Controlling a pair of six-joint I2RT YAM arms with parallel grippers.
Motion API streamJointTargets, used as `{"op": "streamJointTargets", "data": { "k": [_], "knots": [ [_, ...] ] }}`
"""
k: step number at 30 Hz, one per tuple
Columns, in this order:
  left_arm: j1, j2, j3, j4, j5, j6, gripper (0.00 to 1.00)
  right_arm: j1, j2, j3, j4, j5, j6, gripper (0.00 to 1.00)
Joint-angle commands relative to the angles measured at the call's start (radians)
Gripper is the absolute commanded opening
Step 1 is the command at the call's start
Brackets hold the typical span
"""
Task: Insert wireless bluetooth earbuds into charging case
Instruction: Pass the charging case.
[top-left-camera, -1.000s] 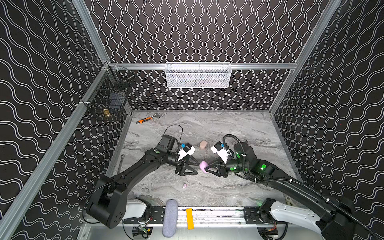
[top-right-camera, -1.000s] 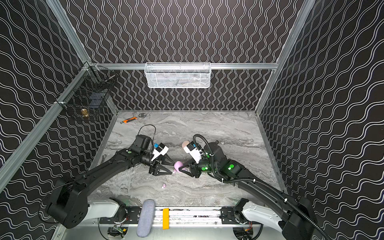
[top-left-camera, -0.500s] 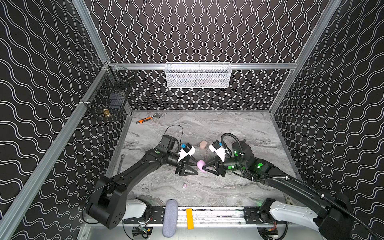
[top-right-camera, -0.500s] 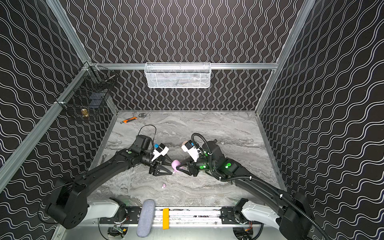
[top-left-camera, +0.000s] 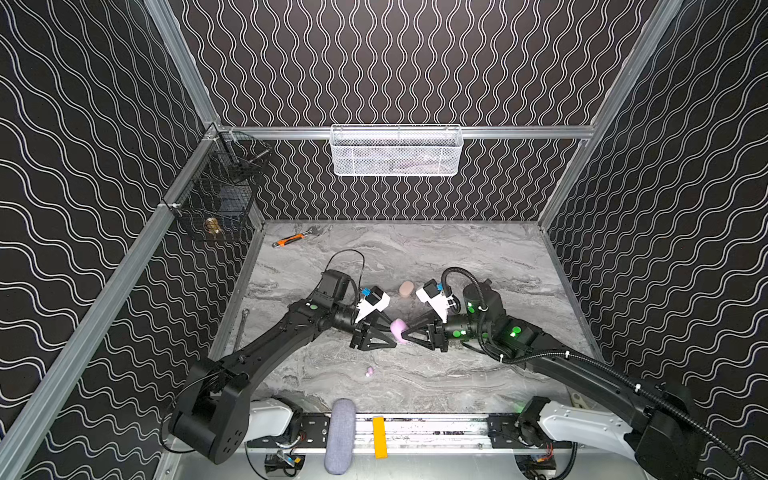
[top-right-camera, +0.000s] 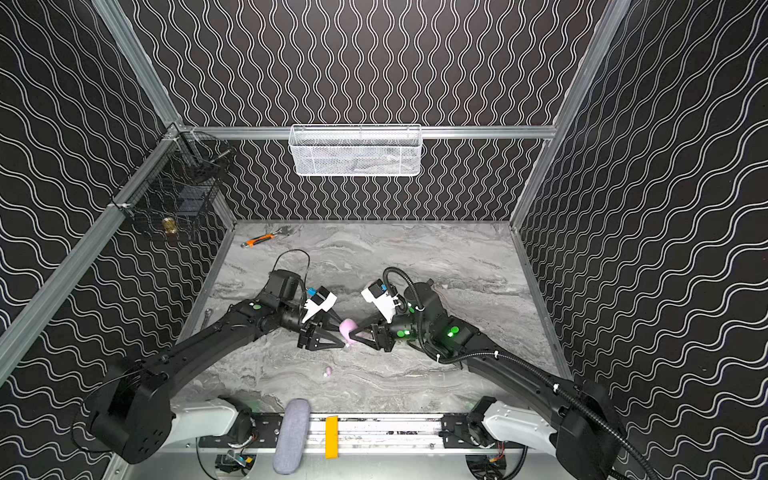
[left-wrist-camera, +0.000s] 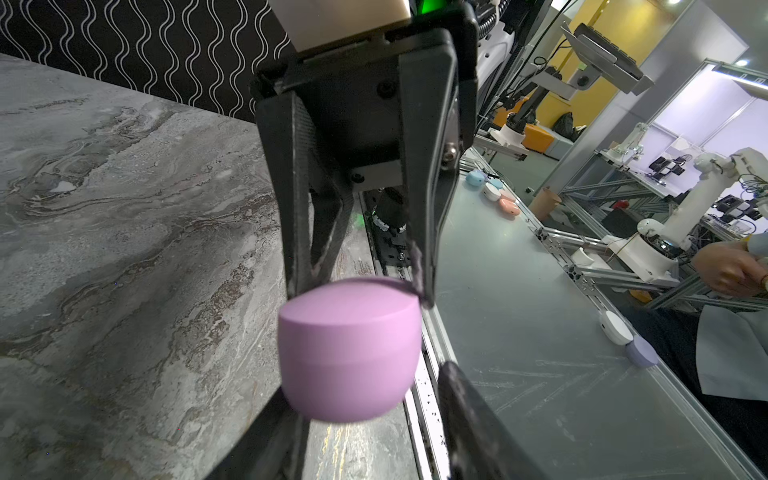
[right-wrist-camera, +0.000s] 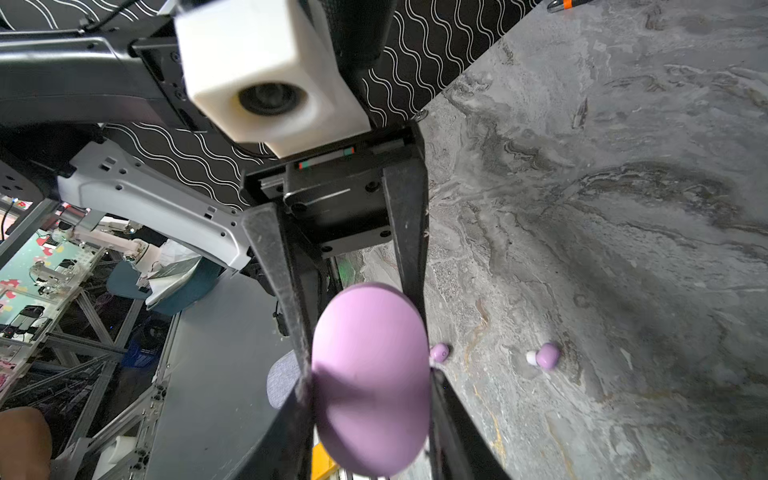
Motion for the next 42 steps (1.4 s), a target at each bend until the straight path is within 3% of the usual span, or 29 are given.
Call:
{"op": "streamJointTargets", "data": {
  "k": [1,9,26,42],
  "knots": [
    [-0.002,-0.003,0.001,0.055,0.023,-0.018,0.52,0.004,0.006,-0.007,0.051,-0.009,0.015,0.27],
    [-0.001,-0.004,0.000,0.071,0.012,-0.044,0.56,0.019,0.018,-0.007,0.056,-0.012,0.014,0.27],
    [0.000,-0.009,-0.008,0.082,0.004,-0.055,0.54,0.022,0.031,0.000,0.075,-0.012,0.018,0.27],
    [0.000,-0.008,-0.008,0.081,0.010,-0.054,0.42,0.022,0.031,0.004,0.075,-0.012,0.017,0.27]
  ]
}}
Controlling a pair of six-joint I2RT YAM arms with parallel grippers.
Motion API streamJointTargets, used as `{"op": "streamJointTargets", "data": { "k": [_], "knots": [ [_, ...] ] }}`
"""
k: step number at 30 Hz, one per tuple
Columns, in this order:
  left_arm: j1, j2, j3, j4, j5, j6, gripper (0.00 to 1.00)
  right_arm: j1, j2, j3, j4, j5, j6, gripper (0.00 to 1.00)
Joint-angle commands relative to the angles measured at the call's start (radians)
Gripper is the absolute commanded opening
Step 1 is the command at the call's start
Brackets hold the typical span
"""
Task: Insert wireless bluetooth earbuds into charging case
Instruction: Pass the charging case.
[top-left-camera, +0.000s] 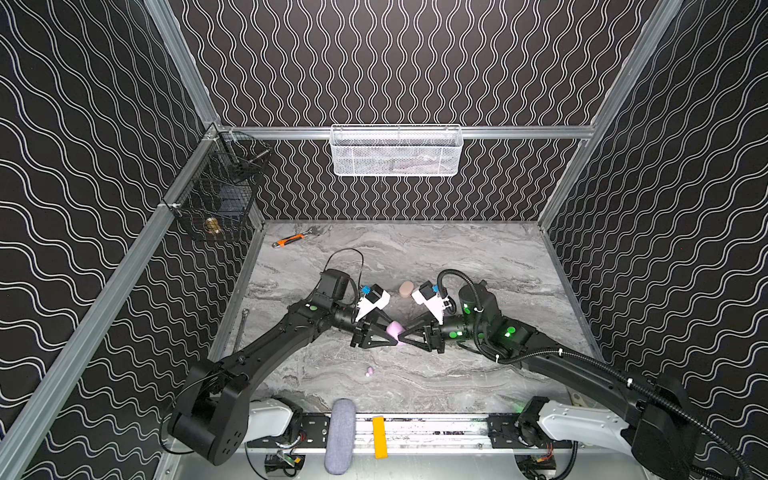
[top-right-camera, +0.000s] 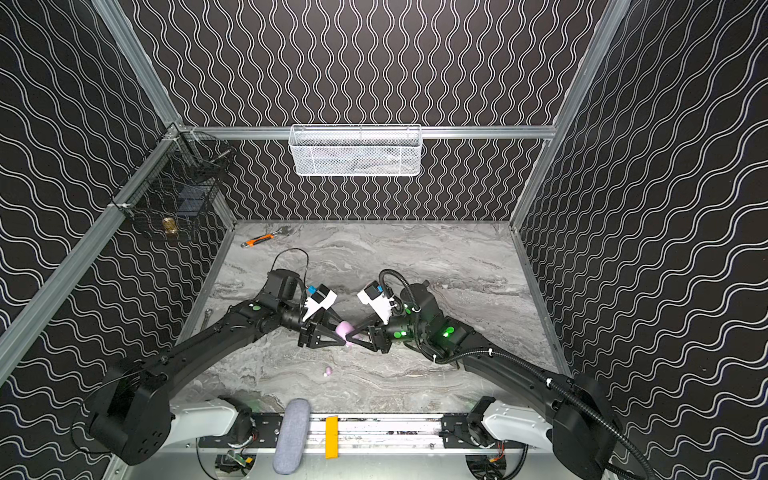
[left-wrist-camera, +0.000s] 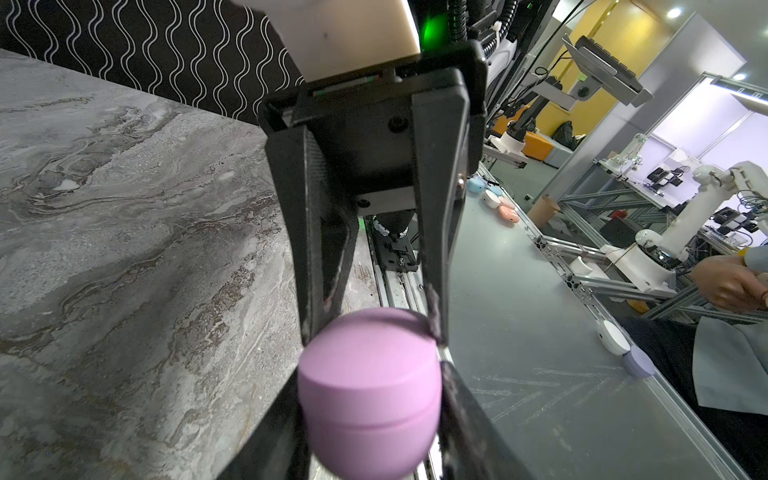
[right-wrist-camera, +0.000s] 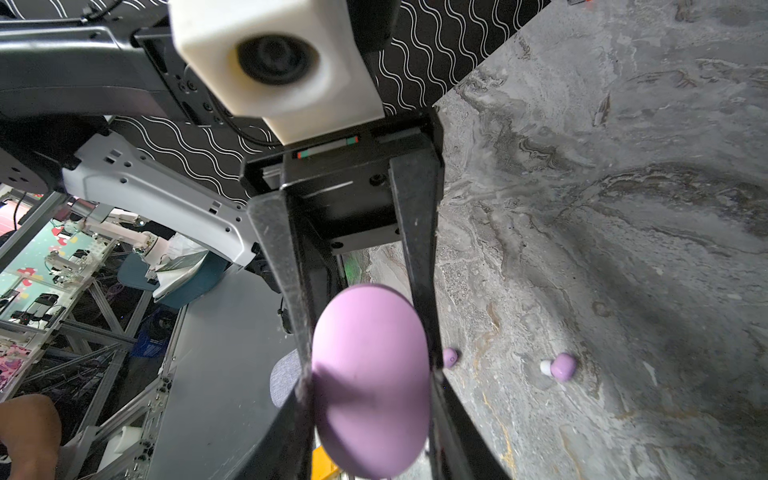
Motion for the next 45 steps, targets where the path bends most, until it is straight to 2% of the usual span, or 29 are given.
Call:
{"op": "streamJointTargets", "data": {
  "k": [1,5,16,22,26,29,33,38,42,45],
  "knots": [
    [0.000,-0.001,0.003,0.027,0.009,0.004,0.42,0.001,0.000,0.011,0.031,0.003,0.011,0.27],
    [-0.001,-0.001,0.004,0.027,0.011,0.003,0.40,0.002,0.003,0.013,0.026,0.003,0.009,0.30],
    [-0.001,0.002,0.005,0.027,0.005,0.003,0.37,0.001,0.000,0.024,0.001,0.006,-0.001,0.55],
    [0.000,0.000,0.003,0.043,-0.001,-0.010,0.36,0.001,-0.013,0.025,-0.017,0.017,-0.006,0.58],
    [-0.001,-0.004,0.002,0.048,-0.016,-0.013,0.35,0.001,-0.032,0.022,-0.039,0.065,-0.009,0.64],
    [0.001,-0.008,-0.002,0.076,-0.064,-0.029,0.34,0.001,-0.059,0.022,-0.074,0.169,0.002,0.67],
    [0.000,0.000,-0.025,0.208,-0.150,-0.108,0.34,0.001,-0.100,0.026,-0.126,0.362,0.047,0.70],
    [-0.003,0.019,-0.114,0.540,-0.276,-0.246,0.33,0.005,-0.062,0.072,-0.264,0.568,0.122,0.72],
    [-0.018,0.083,-0.184,0.853,-0.344,-0.395,0.31,0.026,-0.072,0.034,-0.266,0.624,0.160,0.72],
    [-0.050,0.126,-0.240,1.011,-0.389,-0.400,0.31,0.041,-0.096,0.000,-0.252,0.636,0.175,0.73]
  ]
}}
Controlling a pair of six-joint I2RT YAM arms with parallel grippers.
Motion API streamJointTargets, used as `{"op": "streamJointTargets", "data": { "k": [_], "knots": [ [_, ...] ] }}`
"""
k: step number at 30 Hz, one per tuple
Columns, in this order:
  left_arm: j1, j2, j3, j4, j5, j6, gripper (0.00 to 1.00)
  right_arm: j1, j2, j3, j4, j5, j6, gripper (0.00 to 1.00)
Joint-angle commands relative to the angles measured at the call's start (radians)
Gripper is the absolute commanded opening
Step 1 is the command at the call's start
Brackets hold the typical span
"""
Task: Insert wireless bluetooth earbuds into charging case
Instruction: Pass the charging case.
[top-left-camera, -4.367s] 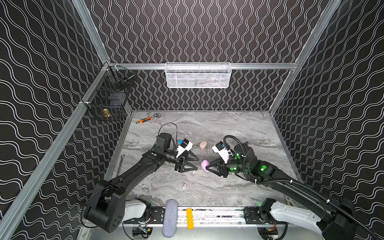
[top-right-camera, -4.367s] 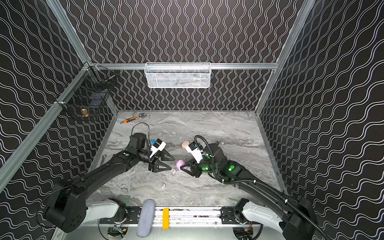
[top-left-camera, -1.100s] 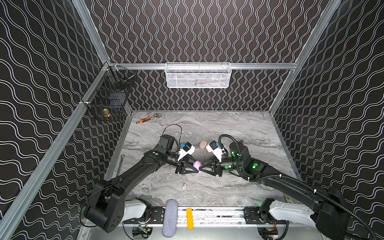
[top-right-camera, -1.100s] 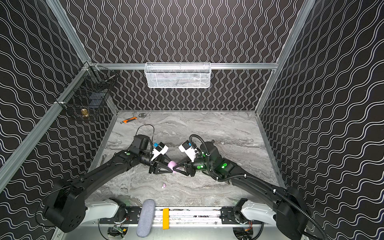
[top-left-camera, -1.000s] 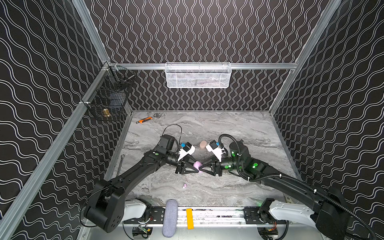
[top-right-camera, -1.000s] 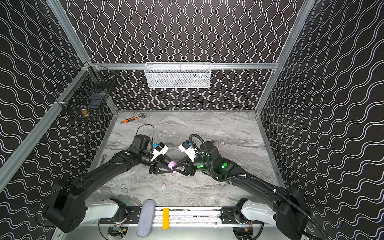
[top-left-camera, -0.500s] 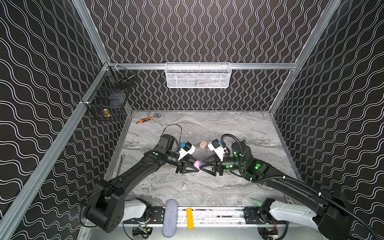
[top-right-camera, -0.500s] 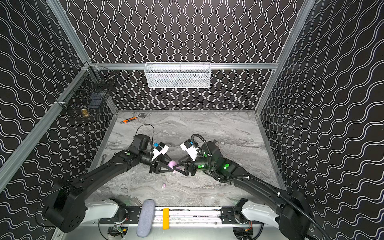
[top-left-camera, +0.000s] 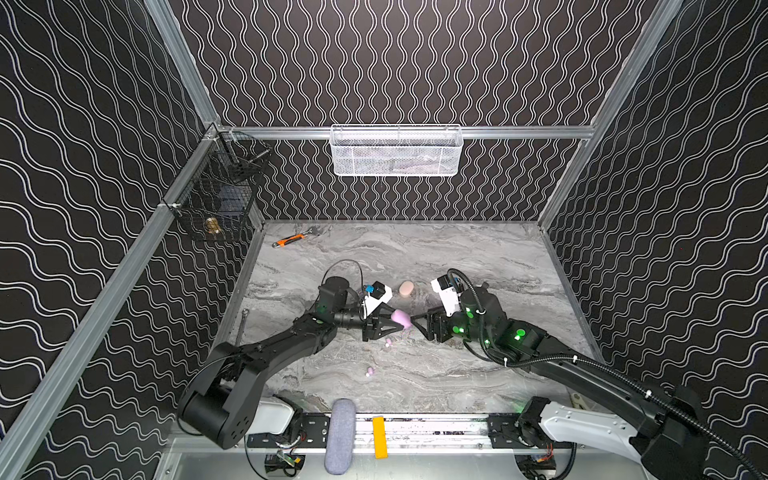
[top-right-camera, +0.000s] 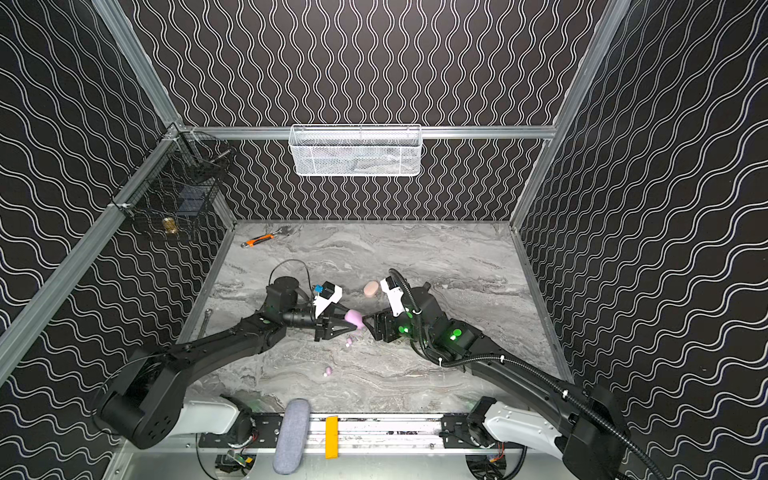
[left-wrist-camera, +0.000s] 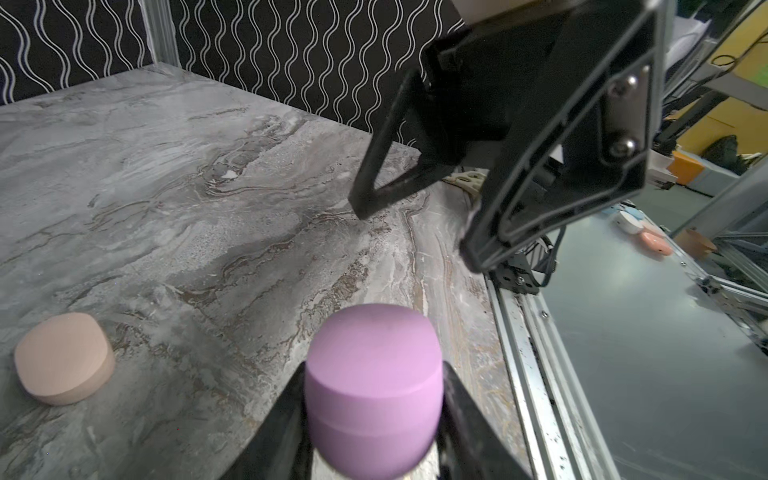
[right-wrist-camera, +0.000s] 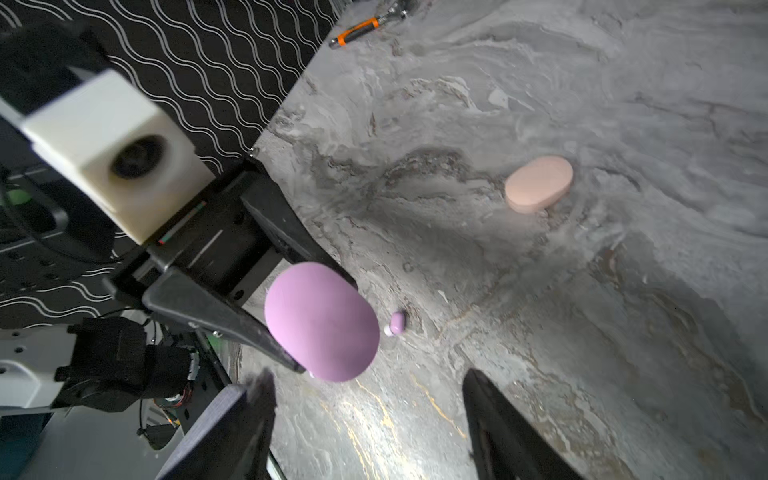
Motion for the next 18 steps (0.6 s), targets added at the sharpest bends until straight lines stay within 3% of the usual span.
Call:
{"op": "streamJointTargets", "data": {
  "k": [1,9,18],
  "knots": [
    [-0.022,0.041,-0.048,0.351,-0.081,-0.081,0.32,0.013,-0.019,-0.022,-0.014,0.075,0.043,0.73],
    [-0.026,0.252,-0.200,0.949,-0.119,-0.206,0.36,0.041,-0.017,-0.066,-0.009,0.122,0.100,0.73],
    [-0.026,0.306,-0.215,1.013,-0.133,-0.158,0.35,0.057,0.044,-0.095,0.040,0.122,0.138,0.73]
  ]
}}
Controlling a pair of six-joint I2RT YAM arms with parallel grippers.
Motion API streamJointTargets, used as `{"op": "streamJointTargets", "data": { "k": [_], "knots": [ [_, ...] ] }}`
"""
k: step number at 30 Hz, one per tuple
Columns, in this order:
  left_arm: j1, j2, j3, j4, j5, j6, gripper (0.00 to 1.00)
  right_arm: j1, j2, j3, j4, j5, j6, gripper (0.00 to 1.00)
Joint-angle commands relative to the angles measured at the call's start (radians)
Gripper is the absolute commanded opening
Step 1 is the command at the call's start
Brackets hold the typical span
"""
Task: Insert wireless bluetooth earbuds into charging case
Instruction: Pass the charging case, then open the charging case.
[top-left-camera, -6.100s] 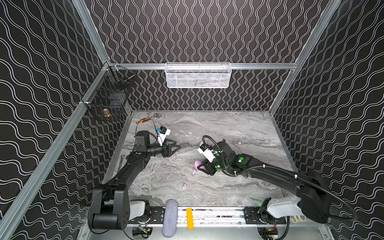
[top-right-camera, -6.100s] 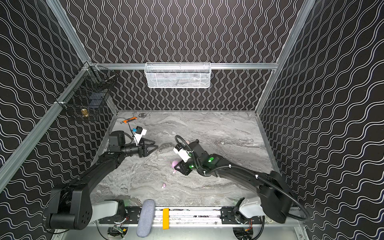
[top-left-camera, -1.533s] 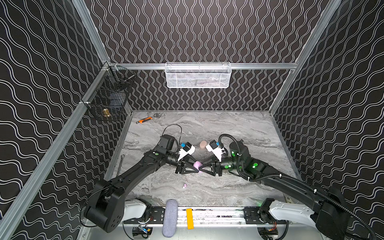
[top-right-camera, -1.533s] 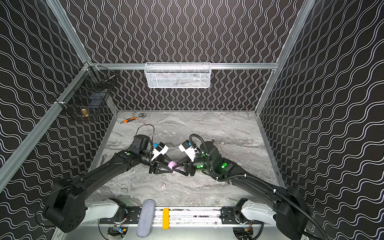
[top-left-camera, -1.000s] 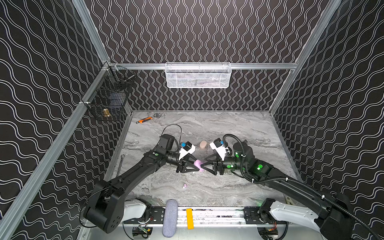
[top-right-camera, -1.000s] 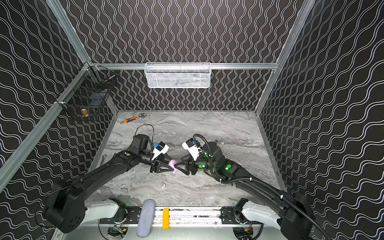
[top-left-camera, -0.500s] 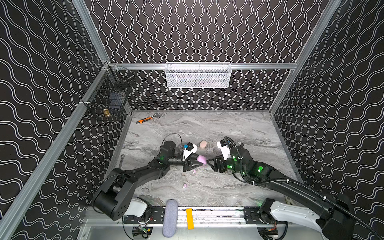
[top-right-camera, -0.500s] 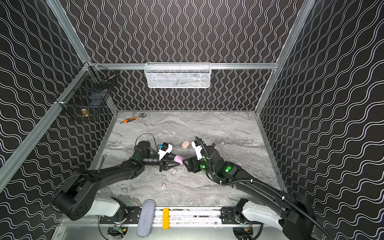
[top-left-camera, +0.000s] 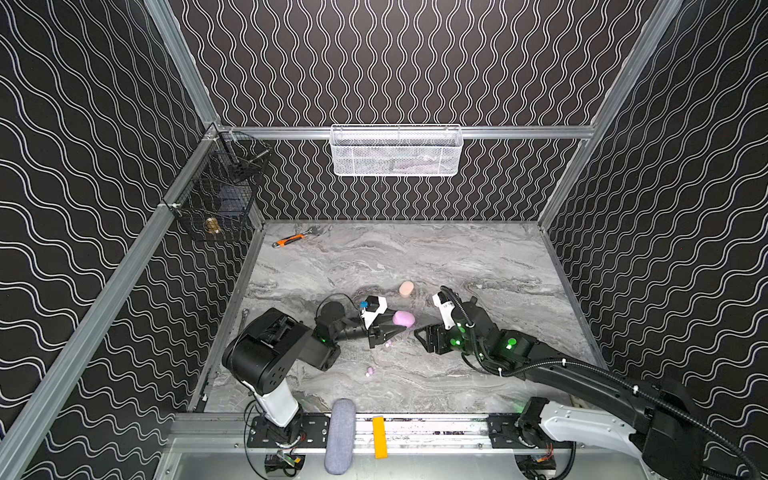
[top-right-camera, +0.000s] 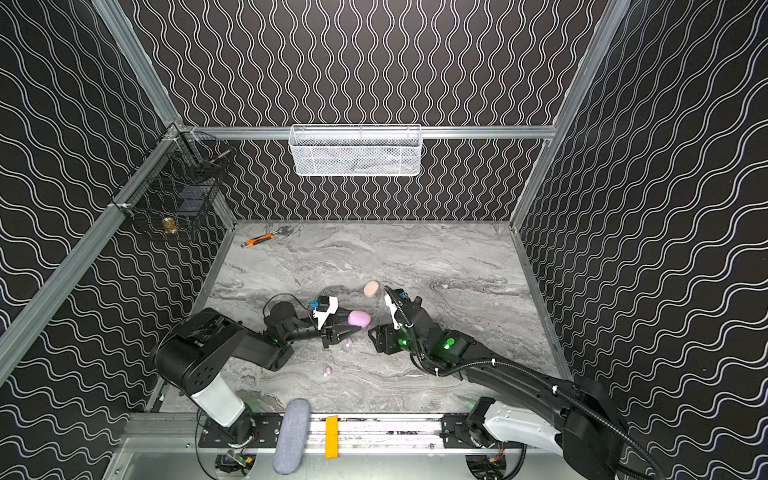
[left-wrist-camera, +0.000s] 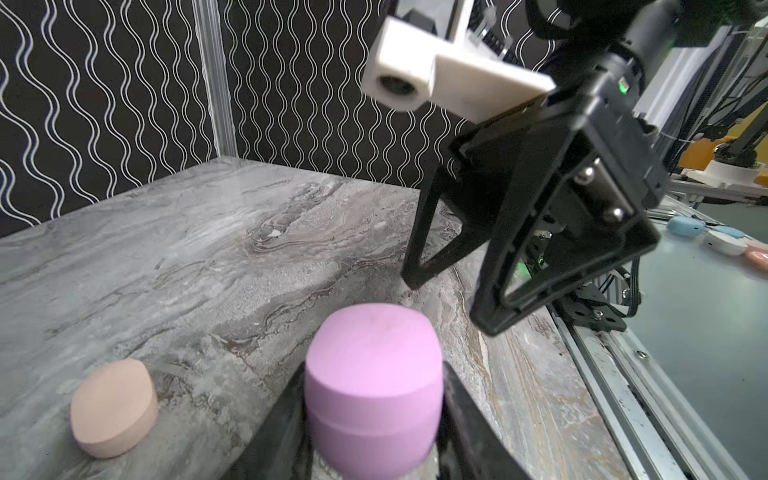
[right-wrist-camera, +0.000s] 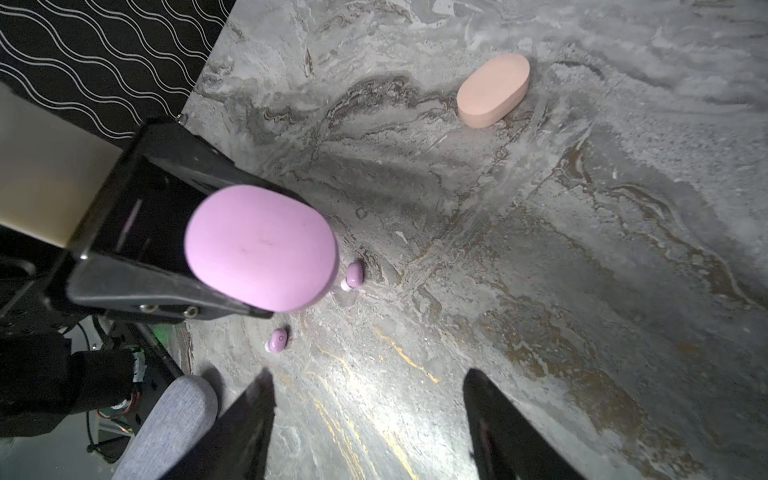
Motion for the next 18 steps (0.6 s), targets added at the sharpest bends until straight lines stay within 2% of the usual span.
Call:
{"op": "streamJointTargets", "data": {
  "k": [1,18],
  "knots": [
    [0.000,-0.002,-0.007,0.096,-0.027,0.020,0.35,0.002,0.013,-0.006,0.056,0.018,0.032,0.73],
    [-0.014,0.005,-0.019,0.112,-0.040,0.061,0.36,0.002,0.048,0.038,0.079,0.031,0.038,0.73]
  ]
}}
